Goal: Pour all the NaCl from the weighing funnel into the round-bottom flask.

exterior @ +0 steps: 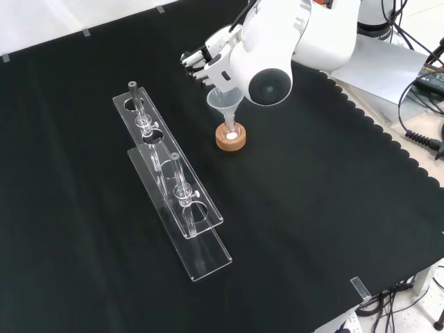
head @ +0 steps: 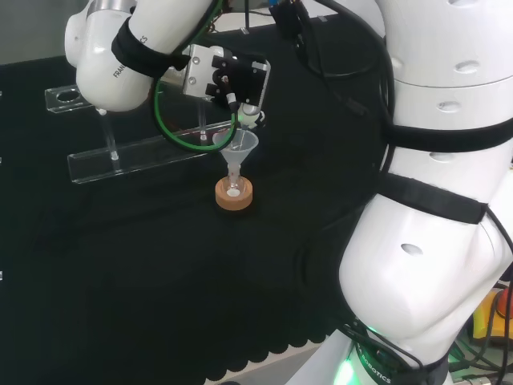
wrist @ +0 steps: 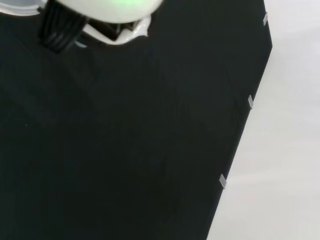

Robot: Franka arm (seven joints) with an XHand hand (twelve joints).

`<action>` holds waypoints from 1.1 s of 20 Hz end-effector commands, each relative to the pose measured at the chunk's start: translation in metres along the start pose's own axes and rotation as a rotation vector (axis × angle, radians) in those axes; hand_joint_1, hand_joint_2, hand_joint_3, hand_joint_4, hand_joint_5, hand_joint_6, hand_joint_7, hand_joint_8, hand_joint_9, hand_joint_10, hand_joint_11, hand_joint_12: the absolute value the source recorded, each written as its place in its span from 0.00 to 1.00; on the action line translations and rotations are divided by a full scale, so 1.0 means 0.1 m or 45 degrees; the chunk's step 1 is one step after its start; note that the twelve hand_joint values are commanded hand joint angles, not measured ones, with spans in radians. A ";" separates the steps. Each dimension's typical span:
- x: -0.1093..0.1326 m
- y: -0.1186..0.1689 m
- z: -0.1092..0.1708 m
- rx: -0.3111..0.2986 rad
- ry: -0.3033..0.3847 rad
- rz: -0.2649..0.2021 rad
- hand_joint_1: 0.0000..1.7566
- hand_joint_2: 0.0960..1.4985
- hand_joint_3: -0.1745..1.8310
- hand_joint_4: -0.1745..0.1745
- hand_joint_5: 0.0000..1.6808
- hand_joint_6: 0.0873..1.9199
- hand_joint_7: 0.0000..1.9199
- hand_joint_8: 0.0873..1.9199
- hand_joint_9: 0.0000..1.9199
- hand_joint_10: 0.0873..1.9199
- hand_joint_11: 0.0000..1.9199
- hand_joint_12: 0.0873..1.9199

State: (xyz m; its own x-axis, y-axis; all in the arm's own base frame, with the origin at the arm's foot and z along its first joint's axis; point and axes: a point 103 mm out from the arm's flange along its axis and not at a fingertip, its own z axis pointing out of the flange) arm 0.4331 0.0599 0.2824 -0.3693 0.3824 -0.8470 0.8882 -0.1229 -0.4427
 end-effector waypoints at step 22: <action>-0.12 -0.09 0.08 -0.063 0.126 0.008 0.62 0.39 0.50 1.00 0.66 0.51 0.28 0.31 0.37 0.24 0.17 0.68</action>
State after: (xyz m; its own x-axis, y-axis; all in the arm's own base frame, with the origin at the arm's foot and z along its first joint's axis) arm 0.4298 0.0551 0.2920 -0.3487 0.4266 -0.8345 0.9018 -0.0898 -0.4227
